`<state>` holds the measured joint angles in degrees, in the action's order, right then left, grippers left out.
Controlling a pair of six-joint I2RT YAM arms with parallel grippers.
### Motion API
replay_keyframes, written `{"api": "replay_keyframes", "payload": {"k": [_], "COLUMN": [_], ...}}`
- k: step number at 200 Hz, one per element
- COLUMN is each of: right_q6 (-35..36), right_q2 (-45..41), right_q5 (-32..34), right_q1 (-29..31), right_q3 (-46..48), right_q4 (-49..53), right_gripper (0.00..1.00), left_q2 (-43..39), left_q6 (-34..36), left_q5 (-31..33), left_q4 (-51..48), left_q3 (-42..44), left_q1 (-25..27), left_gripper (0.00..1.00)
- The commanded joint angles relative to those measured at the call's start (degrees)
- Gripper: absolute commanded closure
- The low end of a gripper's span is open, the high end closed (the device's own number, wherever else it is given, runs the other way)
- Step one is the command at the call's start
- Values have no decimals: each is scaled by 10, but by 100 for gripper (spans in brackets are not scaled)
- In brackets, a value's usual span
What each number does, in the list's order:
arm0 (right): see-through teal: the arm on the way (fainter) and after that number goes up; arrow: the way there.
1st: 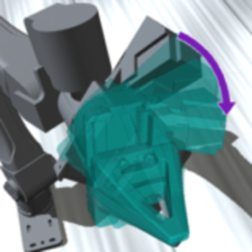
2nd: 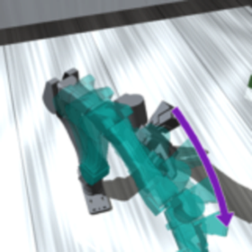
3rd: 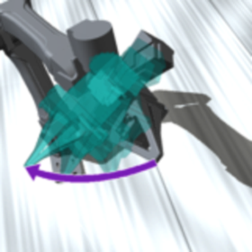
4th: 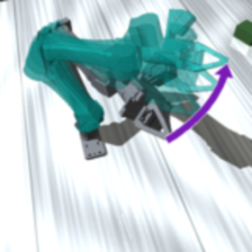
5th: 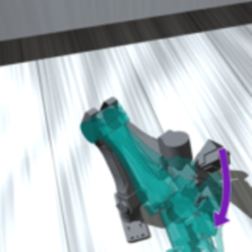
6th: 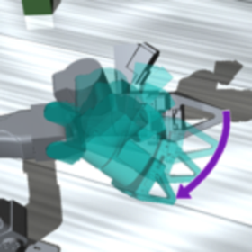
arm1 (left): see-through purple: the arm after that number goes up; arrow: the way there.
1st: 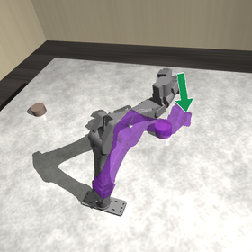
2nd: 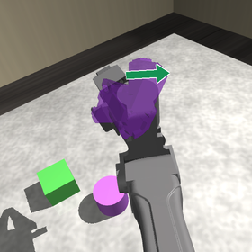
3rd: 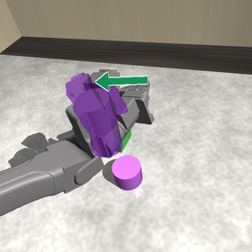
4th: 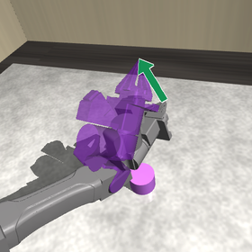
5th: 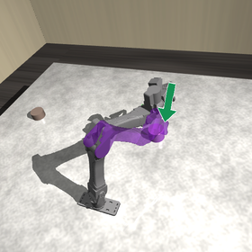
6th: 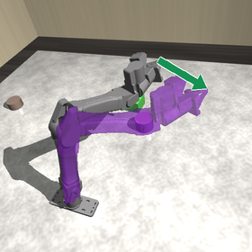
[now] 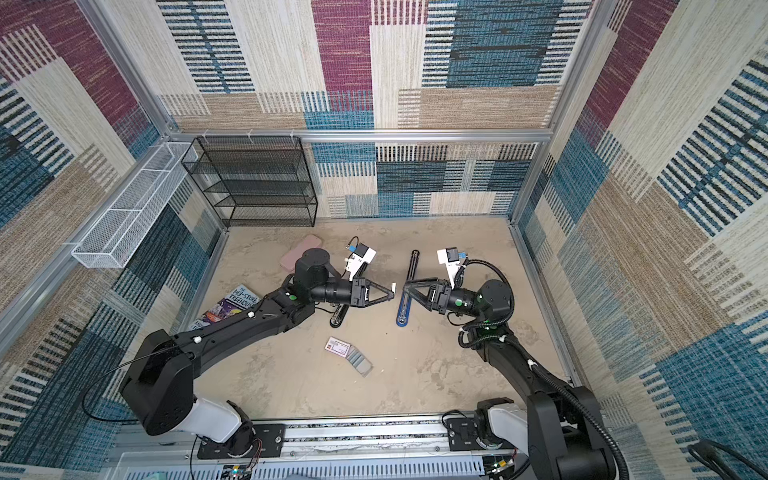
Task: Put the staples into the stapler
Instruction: 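Raise the staple strip with the left gripper while the right gripper approaches, then grasp the staple strip with the right gripper while the left gripper releases it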
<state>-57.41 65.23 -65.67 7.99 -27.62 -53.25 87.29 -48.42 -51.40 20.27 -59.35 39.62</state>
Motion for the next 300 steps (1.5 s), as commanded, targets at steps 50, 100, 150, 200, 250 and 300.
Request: {"api": "replay_keyframes", "payload": {"k": [50, 100, 150, 200, 250, 300], "right_q6": [-63, -71, -72, -73, -78, -79], "right_q2": [3, -4, -3, -2, -3, -3], "right_q5": [-18, -22, -22, -15, -17, -18], "right_q1": [16, 23, 26, 26, 26, 26], "right_q3": [-12, -11, -4, 0, 0, 2], "right_q4": [-89, -95, -95, -98, -104, -105], "right_gripper": [48, 52, 58, 69, 77, 79], "left_q2": [7, 13, 12, 14, 13, 12], "left_q6": [-55, -72, -72, -69, -64, -58], "left_q5": [-54, -57, -54, -56, -54, -53], "left_q4": [125, 165, 172, 169, 165, 156], "left_q3": [6, 12, 15, 17, 17, 14], "left_q1": [23, 23, 23, 23, 23, 23], "left_gripper": [100, 100, 100, 100, 100, 100]}}
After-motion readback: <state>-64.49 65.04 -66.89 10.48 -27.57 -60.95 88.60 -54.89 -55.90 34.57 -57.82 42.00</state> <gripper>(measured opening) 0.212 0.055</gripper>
